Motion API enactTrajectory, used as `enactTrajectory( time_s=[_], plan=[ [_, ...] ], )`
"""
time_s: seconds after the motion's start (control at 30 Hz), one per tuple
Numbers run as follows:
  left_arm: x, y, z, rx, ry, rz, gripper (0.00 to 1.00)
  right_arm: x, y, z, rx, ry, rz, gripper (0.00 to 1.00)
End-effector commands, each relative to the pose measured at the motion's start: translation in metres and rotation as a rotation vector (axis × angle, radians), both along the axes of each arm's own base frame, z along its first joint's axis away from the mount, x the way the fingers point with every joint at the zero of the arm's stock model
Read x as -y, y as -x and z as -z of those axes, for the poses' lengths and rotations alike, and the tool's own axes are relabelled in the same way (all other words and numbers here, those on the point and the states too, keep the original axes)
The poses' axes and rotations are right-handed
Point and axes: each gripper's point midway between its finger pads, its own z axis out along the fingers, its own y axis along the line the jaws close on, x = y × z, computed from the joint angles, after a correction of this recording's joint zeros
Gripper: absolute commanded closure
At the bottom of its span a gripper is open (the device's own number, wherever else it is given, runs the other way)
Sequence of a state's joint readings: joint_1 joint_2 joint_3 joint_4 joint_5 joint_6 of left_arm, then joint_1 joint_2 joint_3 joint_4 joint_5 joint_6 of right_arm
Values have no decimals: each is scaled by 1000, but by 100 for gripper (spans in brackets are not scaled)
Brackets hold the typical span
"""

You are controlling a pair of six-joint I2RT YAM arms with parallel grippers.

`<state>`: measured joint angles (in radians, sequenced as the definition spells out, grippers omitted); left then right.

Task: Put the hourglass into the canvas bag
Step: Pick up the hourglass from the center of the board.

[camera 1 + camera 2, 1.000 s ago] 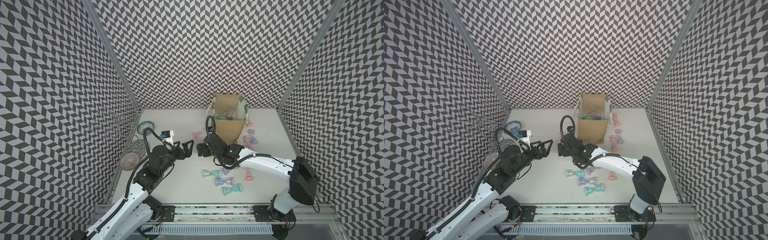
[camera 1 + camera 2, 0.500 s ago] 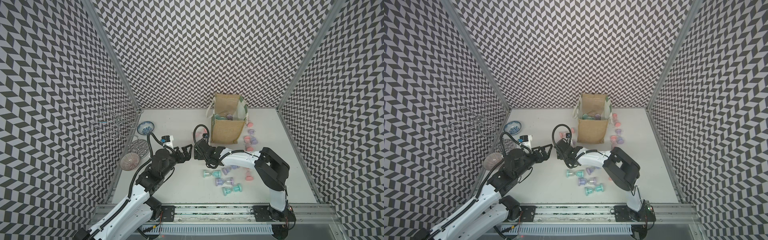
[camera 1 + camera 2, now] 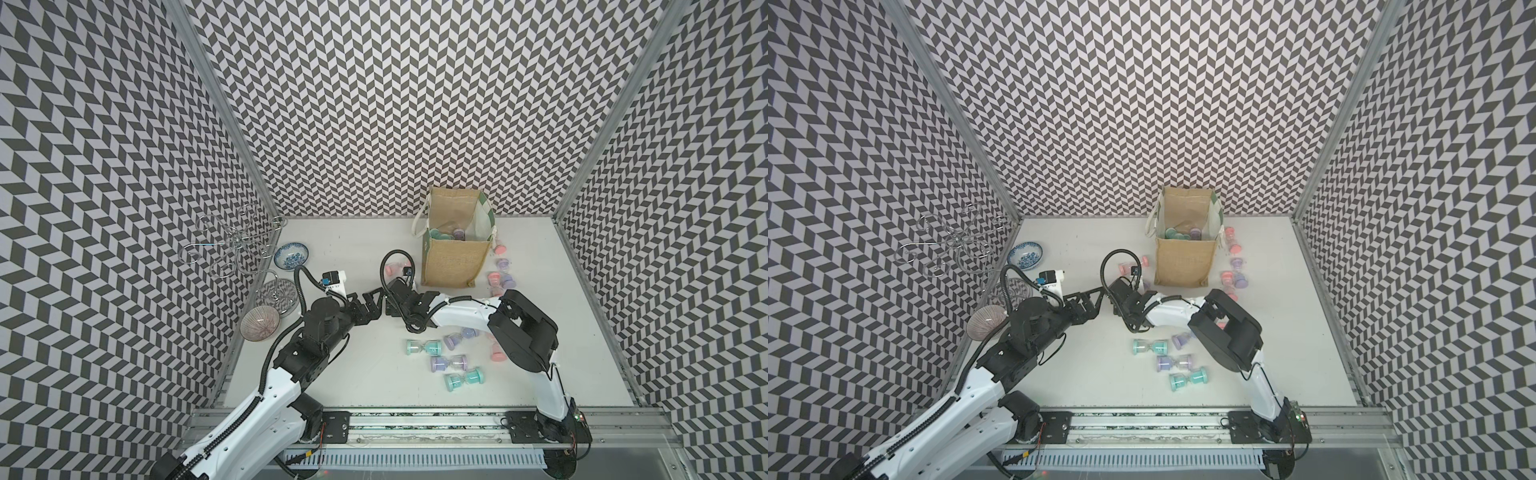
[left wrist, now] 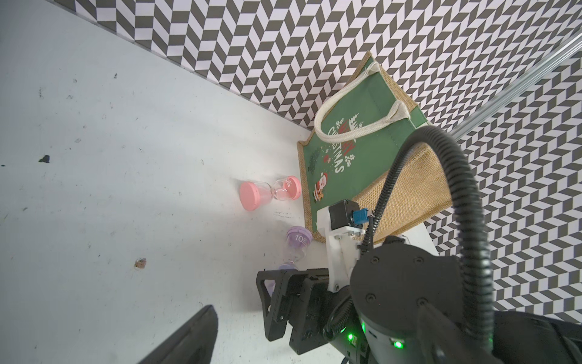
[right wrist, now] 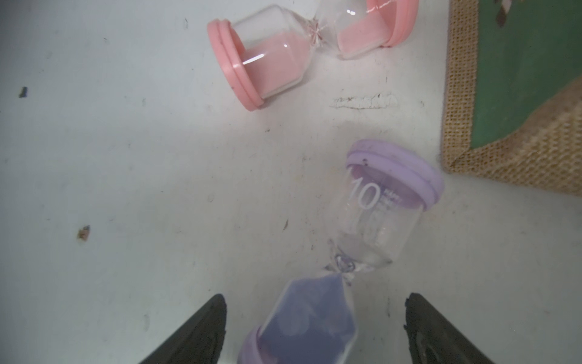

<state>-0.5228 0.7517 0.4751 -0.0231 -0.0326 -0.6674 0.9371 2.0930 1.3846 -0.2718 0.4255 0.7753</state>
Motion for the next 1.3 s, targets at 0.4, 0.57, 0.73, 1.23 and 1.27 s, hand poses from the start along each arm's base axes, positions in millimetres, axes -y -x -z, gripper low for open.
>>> enactTrajectory(
  time_s=[0.4,0.57,0.73,1.23,1.27],
  plan=[
    [4,-4,-7,27,18,11,1,41,13,-6,7,14,43,35],
    [4,-4,-8,29,17,13,1,44,16,-5,0,-3,44,42],
    [5,-5,-9,32,21,14,1,36,15,1,-26,-20,15,47],
    [8,-6,-13,34,24,25,1,36,14,-20,15,-18,-28,64],
    [7,-6,-15,38,28,24,1,36,14,-25,27,-22,-33,65]
  ],
)
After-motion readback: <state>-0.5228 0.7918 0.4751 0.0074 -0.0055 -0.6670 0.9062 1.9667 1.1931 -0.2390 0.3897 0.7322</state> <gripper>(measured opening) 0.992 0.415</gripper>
